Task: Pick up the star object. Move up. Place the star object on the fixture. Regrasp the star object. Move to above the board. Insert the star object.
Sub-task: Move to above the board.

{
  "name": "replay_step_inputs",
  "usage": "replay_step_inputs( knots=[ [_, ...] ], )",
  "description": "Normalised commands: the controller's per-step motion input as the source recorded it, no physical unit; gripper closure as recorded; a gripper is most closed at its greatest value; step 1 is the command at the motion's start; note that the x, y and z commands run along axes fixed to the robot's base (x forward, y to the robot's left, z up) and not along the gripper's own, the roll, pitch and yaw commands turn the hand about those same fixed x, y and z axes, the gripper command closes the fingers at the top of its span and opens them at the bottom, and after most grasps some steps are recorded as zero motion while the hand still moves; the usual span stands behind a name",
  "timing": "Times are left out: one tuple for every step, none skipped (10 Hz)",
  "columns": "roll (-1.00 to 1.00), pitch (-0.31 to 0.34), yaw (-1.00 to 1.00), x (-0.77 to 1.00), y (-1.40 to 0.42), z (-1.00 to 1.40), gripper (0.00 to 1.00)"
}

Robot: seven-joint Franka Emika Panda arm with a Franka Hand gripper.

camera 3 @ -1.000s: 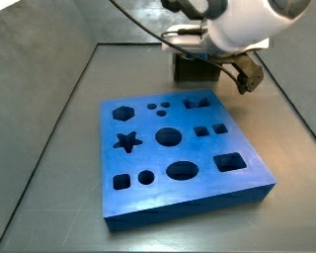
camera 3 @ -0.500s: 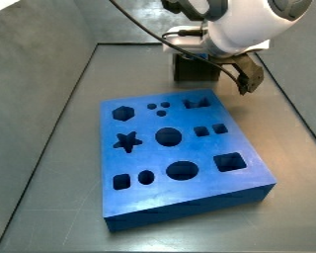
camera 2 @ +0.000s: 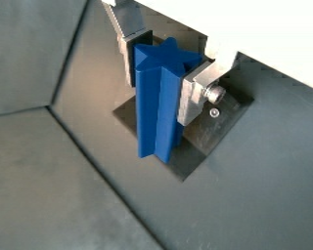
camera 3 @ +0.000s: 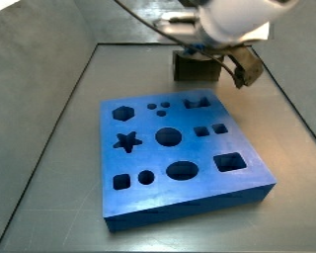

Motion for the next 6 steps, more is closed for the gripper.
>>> replay_step_inputs(
  knots=[
    [-0.02,0.002,-0.31,-0.29,-0.09,1.0,1.0],
    [-0.06,0.079,-0.27,-0.28,-0.07,1.0,1.0],
    [-0.09,0.129,-0.22,-0.27,-0.07,1.0,1.0],
    [-0.1,0.155,-0.18,-0.26,-0.06,1.0,1.0],
    [-0.11,0.189,-0.11,-0.25,-0.05,1.0,1.0],
    [-0.11,0.201,-0.05,-0.24,-0.05,1.0,1.0]
  ],
)
